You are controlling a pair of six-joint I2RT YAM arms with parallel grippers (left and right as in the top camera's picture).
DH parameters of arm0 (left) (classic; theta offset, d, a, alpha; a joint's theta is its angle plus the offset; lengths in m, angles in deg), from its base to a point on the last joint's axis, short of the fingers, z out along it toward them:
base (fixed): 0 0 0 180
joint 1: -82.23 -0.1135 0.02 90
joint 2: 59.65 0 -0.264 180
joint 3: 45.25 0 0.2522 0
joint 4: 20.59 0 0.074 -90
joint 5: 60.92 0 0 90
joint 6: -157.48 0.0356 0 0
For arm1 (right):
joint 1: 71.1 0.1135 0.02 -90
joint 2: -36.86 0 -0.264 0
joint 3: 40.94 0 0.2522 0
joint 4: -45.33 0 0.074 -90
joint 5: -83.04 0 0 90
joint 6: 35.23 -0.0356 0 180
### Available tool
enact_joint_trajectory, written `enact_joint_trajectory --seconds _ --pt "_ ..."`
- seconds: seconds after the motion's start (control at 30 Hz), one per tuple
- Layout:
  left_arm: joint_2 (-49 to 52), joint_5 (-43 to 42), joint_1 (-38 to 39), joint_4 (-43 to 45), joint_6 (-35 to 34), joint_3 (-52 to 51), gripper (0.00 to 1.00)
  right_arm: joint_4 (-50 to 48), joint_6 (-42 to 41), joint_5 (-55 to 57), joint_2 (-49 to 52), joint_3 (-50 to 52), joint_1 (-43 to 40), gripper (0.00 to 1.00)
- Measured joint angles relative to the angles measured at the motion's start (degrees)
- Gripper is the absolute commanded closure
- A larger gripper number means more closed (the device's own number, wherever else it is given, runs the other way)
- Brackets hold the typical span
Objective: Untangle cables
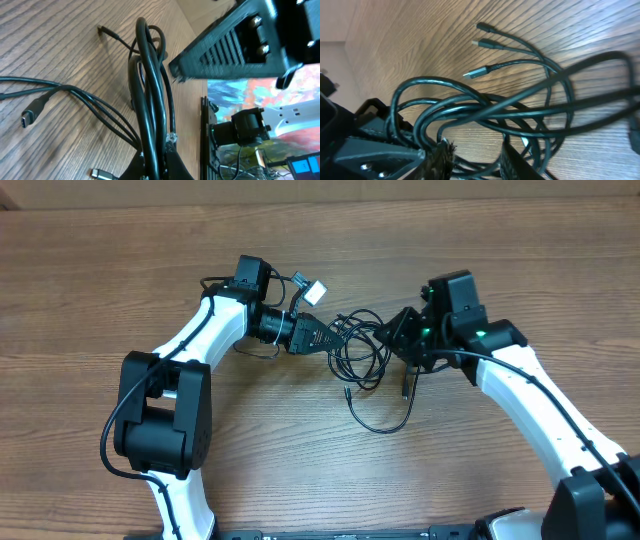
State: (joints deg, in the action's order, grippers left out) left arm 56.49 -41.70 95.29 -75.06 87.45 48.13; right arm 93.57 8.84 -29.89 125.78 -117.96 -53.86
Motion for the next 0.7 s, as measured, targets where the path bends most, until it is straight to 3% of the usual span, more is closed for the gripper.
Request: enact_joint_trajectory --seconds 0.5,0.7 --pt "0.0 -0.3 1.6 0.2 0.2 0.0 0.96 -3.2 -0.5 1.9 1.2 0.0 2.7 0.79" --pt "0.0 -0.3 1.6 0.3 0.2 0.0 0.96 -4.2 -0.6 2.4 3.7 0.0 2.8 0.76"
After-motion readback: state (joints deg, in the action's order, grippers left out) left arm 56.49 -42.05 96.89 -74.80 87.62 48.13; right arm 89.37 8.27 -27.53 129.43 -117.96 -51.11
